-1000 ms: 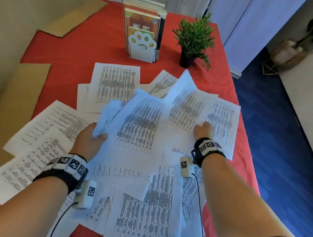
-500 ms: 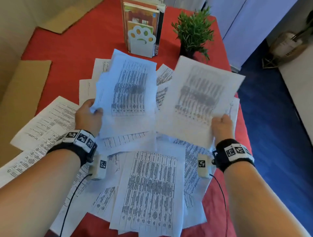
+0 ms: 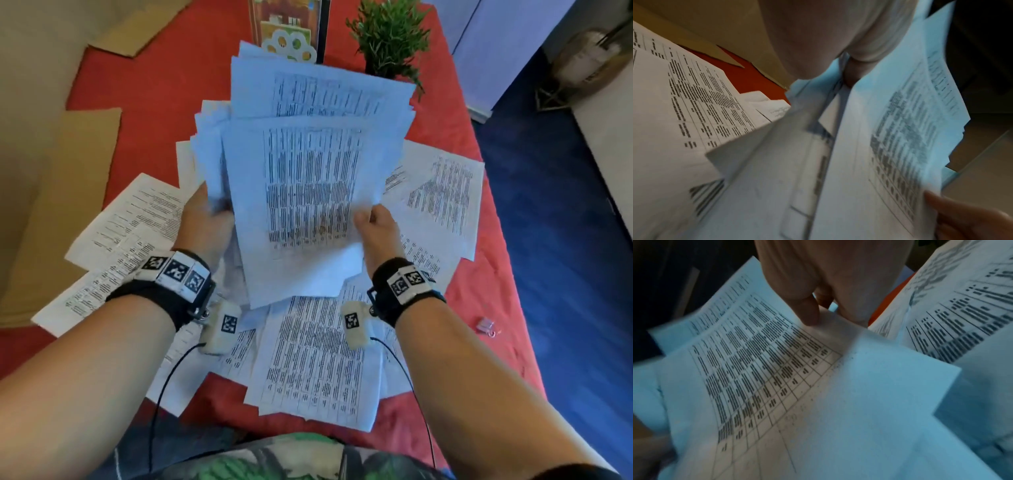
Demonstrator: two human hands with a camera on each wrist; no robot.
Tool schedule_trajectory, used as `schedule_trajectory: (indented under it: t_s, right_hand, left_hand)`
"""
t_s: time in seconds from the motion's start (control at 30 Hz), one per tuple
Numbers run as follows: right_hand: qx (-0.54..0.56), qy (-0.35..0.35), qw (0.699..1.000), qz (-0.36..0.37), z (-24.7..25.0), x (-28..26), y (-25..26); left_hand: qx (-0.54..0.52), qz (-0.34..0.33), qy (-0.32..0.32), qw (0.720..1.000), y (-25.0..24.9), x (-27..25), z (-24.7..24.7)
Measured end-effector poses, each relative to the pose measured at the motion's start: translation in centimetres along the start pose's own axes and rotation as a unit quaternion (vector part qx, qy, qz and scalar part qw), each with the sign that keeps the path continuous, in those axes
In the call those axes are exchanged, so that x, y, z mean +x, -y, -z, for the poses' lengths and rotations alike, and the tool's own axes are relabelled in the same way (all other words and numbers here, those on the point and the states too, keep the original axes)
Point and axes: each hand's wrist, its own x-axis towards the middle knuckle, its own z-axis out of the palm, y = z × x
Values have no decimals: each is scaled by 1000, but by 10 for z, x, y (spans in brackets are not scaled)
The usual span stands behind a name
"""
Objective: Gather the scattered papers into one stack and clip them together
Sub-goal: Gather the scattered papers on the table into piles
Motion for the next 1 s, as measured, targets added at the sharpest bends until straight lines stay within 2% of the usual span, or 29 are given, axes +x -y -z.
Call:
schedule_trajectory:
  t_s: [0.1, 0.2, 0.27, 0.33, 0.4, 0.43, 0.5, 0.53, 0.6, 0.67, 0.73, 0.77, 0.83, 0.87, 0.93, 1.0]
  right_hand:
    - [49, -20, 998, -29, 4, -7, 2]
    - [93, 5, 993, -65, 13, -22, -14]
    - [60, 29, 994, -91, 16, -35, -29]
    - [-36, 51, 993, -100, 19, -46, -41]
    - [-117, 41, 986, -110, 24, -55, -53]
    - [-143, 30, 982, -117, 27, -60, -58]
    - [-194, 13, 971, -138, 29, -70, -68]
    - [-225, 1, 964, -143, 28, -73, -73]
    - [-281, -29, 947, -153, 24, -80, -76]
    - [-307, -37, 937, -164, 19, -86, -77]
    - [-284, -26, 940, -186, 16, -90, -78]
    - [-268, -28, 944, -190, 15, -88, -82]
    - [-256, -32, 944, -208, 15, -85, -83]
    - [-274, -36, 937, -212, 15, -84, -84]
    - [-303, -51, 927, -217, 16, -81, -84]
    - [-287, -43, 931, -222, 13, -78, -83]
  left_hand:
    - [-108, 72, 34, 991, -1, -16, -1]
    - [-166, 134, 92, 973, 3, -44, -7]
    - [-62, 154, 114, 980, 19, -57, -9]
    - [112, 127, 136, 976, 43, -57, -6]
    - [303, 143, 71, 939, 65, -48, 1]
    - [368, 201, 47, 906, 74, -46, 5]
    - [404, 314, 22, 859, 81, -49, 11]
    - [397, 335, 10, 854, 85, -50, 11]
    - [399, 337, 31, 853, 91, -53, 6]
    - [403, 293, 88, 863, 96, -55, -3]
    - [379, 227, 139, 886, 94, -59, -10]
    - [357, 189, 139, 904, 91, -61, -10]
    - [320, 140, 81, 934, 86, -58, -2]
    - [317, 144, 28, 937, 86, -54, 6]
    - [342, 220, -65, 911, 89, -43, 24]
    - [337, 314, -98, 882, 91, -38, 39]
